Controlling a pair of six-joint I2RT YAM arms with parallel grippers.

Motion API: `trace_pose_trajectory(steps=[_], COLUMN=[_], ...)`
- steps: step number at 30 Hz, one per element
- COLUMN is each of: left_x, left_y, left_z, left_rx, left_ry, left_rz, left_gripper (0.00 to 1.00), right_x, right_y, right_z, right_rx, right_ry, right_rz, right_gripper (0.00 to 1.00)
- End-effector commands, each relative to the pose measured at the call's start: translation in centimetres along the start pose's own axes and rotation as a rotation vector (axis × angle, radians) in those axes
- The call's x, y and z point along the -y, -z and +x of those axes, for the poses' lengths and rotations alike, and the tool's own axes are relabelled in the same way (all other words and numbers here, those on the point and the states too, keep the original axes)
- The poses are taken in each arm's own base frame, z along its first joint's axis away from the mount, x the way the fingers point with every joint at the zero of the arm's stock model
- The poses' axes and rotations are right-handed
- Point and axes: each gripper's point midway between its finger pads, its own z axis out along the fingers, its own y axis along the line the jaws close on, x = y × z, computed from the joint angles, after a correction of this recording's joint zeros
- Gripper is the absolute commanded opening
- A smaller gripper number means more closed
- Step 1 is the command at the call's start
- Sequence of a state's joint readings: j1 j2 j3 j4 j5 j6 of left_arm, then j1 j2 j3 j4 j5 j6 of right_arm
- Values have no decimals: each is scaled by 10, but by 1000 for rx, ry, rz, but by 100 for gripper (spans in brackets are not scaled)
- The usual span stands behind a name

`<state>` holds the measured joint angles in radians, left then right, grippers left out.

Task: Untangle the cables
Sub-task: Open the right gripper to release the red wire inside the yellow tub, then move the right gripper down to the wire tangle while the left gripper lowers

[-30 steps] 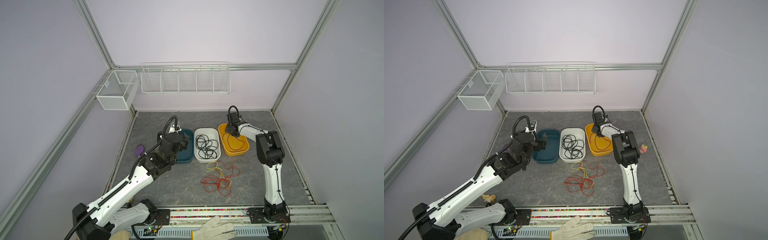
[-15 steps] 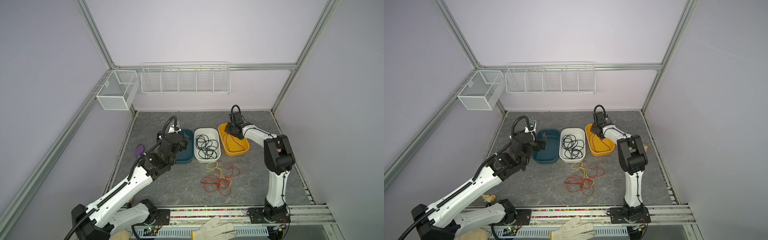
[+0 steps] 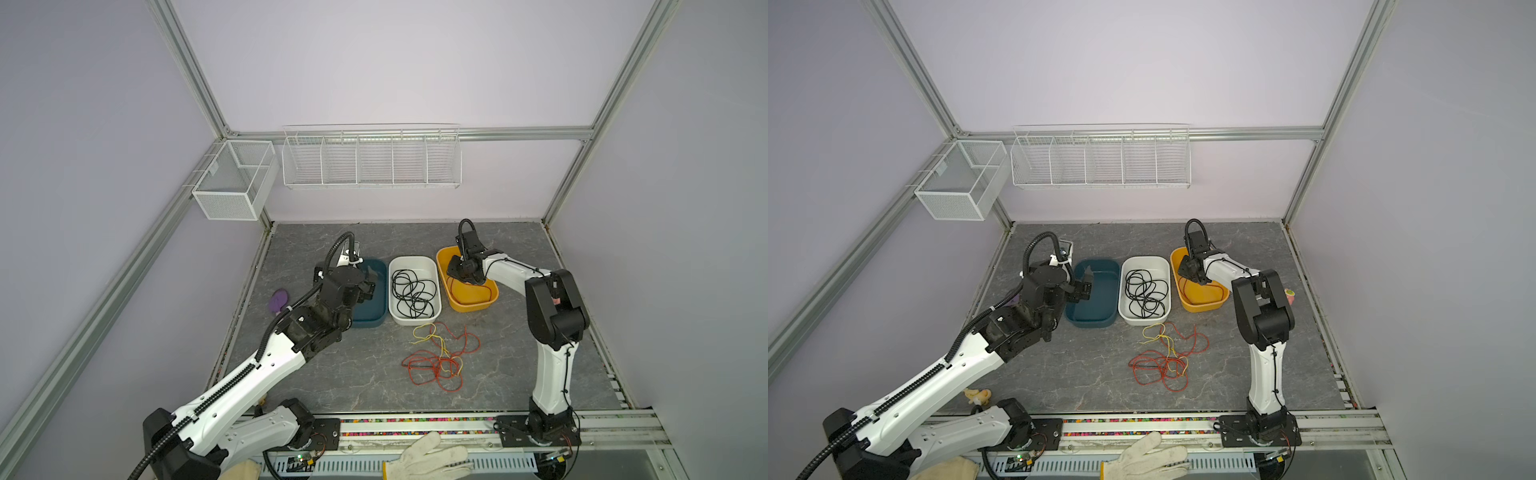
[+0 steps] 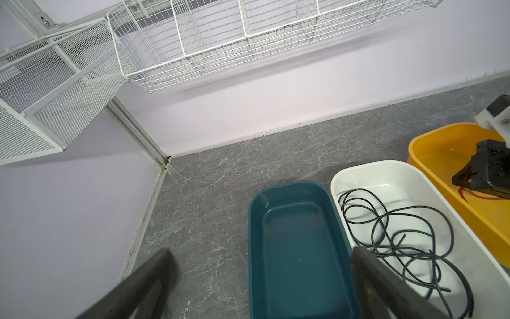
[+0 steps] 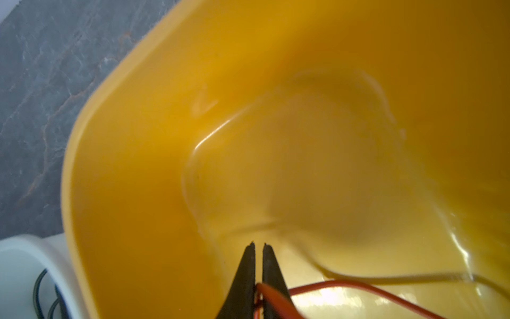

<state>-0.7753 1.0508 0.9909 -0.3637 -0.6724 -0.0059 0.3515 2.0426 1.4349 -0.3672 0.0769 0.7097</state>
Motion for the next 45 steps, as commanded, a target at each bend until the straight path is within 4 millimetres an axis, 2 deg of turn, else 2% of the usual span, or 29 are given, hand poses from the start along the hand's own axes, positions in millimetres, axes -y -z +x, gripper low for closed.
trace_pose_trajectory(steps=[1,5,10,13,15,19,22,26,35,39,43,45], left_x=[2,1,1,1,2,5,14,28,90,116,147,152], left_y=[1,1,1,0,-1,-2,-3,-3,8,22,55,67], left_z=[-1,0,1,2,3,6,8,13,50,71,99,109], left_rx=[10,9,7,5,2,-4,-9,-14,-31,-43,-119,-190], left_ry=[-13,-16,-22,-26,-29,-34,-42,-73,-250,-376,-547,-613], left_rz=[12,9,6,3,5,18,61,140,463,563,711,736], left_gripper=[99,99,99,99,99,99,99,99,99,99,99,99], right_x=[1,4,-4,-2,-1,-9,-15,-16,-7,-5,-1,2], right_y=[5,20,40,57,72,105,126,147,193,208,208,204], right_z=[13,11,13,16,20,37,65,113,203,229,253,266], right_rx=[-58,-39,-42,-41,-22,-9,-33,-83,-199,-223,-268,-289], right_ry=[14,20,39,52,61,144,240,345,580,660,676,693], right_rz=[16,24,-17,-18,-37,-82,-118,-199,-391,-452,-495,-496], right_gripper=[14,19,27,36,51,64,68,69,70,70,70,69])
